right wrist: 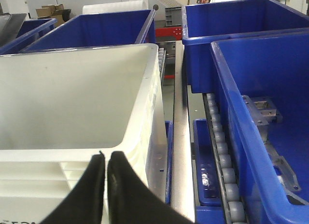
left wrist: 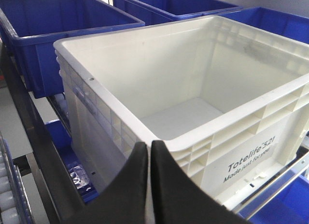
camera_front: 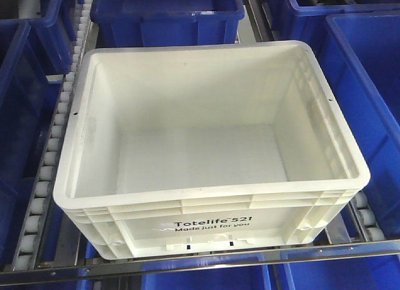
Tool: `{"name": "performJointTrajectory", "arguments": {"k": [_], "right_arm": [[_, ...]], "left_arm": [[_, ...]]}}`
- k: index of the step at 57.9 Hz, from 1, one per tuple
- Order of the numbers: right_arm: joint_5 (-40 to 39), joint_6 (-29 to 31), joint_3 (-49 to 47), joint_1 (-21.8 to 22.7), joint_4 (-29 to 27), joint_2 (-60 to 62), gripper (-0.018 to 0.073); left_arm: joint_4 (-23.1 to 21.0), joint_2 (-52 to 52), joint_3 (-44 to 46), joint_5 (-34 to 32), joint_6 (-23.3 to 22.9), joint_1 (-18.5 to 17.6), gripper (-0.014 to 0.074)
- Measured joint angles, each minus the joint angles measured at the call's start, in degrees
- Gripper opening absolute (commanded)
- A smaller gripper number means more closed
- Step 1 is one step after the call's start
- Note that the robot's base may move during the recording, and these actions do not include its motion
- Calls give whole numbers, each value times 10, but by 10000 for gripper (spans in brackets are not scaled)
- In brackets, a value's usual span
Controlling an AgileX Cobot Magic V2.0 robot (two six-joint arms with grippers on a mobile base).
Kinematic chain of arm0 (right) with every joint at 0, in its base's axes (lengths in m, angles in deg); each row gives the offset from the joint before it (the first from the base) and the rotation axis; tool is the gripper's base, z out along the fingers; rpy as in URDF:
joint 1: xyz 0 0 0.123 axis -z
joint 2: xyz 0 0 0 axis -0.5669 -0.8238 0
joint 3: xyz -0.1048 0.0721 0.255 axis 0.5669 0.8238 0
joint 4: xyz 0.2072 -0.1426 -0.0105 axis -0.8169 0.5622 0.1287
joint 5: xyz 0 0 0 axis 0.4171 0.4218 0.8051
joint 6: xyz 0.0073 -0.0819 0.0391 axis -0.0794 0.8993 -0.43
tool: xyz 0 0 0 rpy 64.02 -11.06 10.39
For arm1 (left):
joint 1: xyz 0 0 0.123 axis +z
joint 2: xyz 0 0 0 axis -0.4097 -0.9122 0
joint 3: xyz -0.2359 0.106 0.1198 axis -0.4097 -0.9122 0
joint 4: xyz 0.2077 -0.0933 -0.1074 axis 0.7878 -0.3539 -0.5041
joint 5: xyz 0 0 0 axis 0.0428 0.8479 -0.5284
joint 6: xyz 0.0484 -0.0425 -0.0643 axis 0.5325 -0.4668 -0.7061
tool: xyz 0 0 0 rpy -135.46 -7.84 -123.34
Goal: Move bin from left to right shelf
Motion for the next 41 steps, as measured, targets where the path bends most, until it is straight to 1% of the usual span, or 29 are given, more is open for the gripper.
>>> {"name": "performJointTrajectory", "arguments": {"k": [4,7,12,16,20,25,29,34,41], "right_arm": [[0,0,0,0,0,0,-7],[0,0,0,0,0,0,-7],[0,0,0,0,0,0,-7],[0,0,0,0,0,0,-7],[0,0,0,0,1,0,-7],[0,0,0,0,1,0,-7],[0,0,0,0,1,0,-7],[0,0,0,0,1,0,-7],[0,0,0,0,1,0,-7]], "left_arm": [[14,0,-18,-4,0,4,-7],[31,0,-37,-18,0,25,-7],[40,2,-67,-58,0,80,-7],[45,15,-93,-91,-1,140,-7],[57,35,-114,-118,-1,188,-7],[84,63,-137,-145,-7,225,-7],[109,77,-157,-169,-32,240,-7],[132,80,-179,-190,-78,243,-6],[166,80,-185,-210,-144,244,-6]]}}
